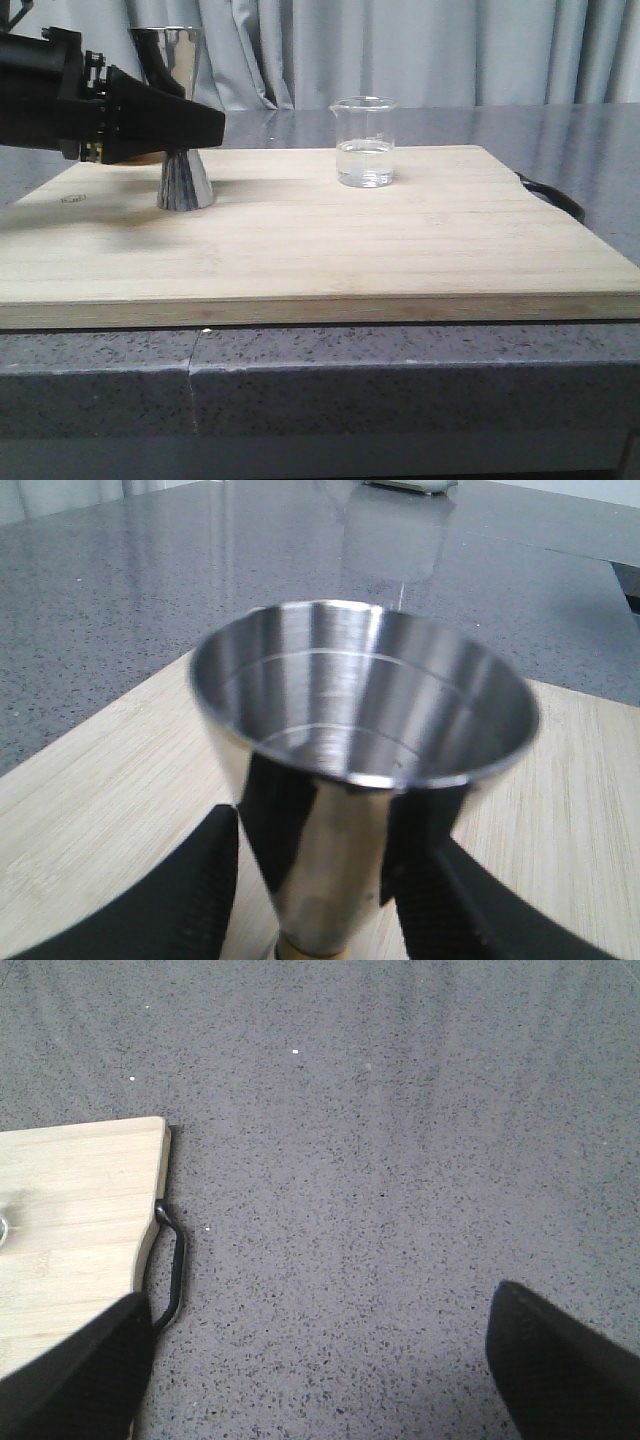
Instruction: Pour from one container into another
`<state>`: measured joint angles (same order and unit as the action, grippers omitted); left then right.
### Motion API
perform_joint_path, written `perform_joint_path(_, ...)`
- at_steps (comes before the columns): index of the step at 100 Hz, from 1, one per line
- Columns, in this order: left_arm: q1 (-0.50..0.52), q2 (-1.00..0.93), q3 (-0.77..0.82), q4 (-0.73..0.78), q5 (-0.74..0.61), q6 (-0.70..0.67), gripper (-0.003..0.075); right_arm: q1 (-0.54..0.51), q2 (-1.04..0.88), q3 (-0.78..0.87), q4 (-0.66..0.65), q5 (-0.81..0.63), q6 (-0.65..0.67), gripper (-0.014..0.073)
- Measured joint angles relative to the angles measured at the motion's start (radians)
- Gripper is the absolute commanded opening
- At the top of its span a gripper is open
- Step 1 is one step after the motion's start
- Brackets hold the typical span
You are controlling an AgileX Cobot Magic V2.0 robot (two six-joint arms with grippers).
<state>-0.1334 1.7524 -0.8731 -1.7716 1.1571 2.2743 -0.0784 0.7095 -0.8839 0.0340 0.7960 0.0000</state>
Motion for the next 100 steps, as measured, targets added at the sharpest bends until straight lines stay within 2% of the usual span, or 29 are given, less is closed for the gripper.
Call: perform_joint_path(100, 0.0, -0.03, -0.039, 0.0, 0.0, -0.014, 0.0305, 0.0, 0.0, 0.0, 0.0, 0.0, 0.0, 0.0605)
